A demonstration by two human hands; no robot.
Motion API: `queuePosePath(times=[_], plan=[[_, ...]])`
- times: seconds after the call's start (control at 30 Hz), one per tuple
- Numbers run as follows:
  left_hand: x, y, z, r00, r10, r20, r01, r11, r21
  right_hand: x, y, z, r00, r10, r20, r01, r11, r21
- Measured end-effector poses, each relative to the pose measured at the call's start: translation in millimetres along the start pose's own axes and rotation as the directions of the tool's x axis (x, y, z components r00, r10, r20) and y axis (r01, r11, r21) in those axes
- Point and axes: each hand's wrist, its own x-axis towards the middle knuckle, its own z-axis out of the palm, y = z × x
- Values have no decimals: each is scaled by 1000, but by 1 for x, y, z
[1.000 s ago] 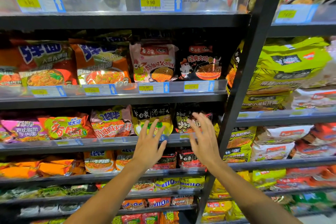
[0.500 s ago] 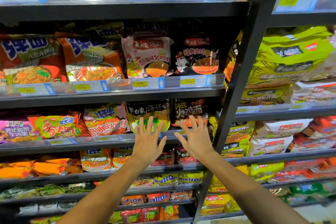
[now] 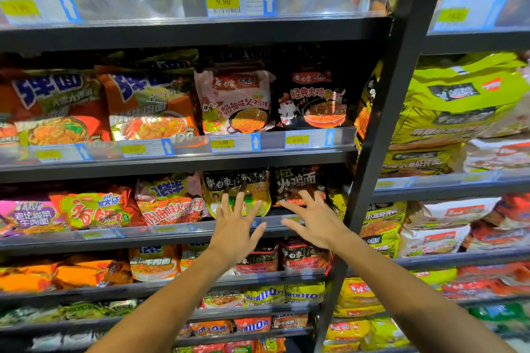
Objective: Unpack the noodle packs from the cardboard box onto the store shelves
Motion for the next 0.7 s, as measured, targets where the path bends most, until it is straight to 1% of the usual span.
queuePosePath(times=[0.1,0.2,0.3,0.37,0.43,0.5,0.57,0.6,0.63,0.67,0.7], plan=[[-4,-1,-3,999,46,28,-46,999,4,4,4,-2,999,38,13,-38,999,26],[-13,-3,-13,996,68,49,-66,996,-53,-1,2,-4,999,49,7,-49,999,17],[-28,-9,-31,991,128,-50,-132,985,-106,-20,-6,-10,995,-37,-96,38,999,12],[-37,-15,-44,968,174,-181,-203,967,-152,-38,-11,-24,975,-106,-194,120,991,62],[-43,-19,-64,908,233,-347,-297,944,-142,-54,-19,-50,927,-184,-326,223,971,85],[-43,-18,-90,822,272,-500,-376,919,-116,-63,-29,-84,823,-265,-502,330,943,44],[-38,-14,-125,740,265,-618,-415,903,-108,-65,-38,-121,731,-282,-622,370,929,14],[-34,-12,-142,703,256,-663,-423,901,-100,-63,-42,-139,703,-272,-657,365,931,5],[-29,-10,-158,679,250,-691,-422,902,-88,-61,-45,-154,688,-256,-679,346,938,-3],[-22,-8,-171,671,248,-699,-414,907,-76,-56,-45,-166,687,-239,-686,318,948,-12],[-14,-7,-182,682,245,-689,-394,917,-64,-49,-44,-174,703,-219,-677,280,960,-19]])
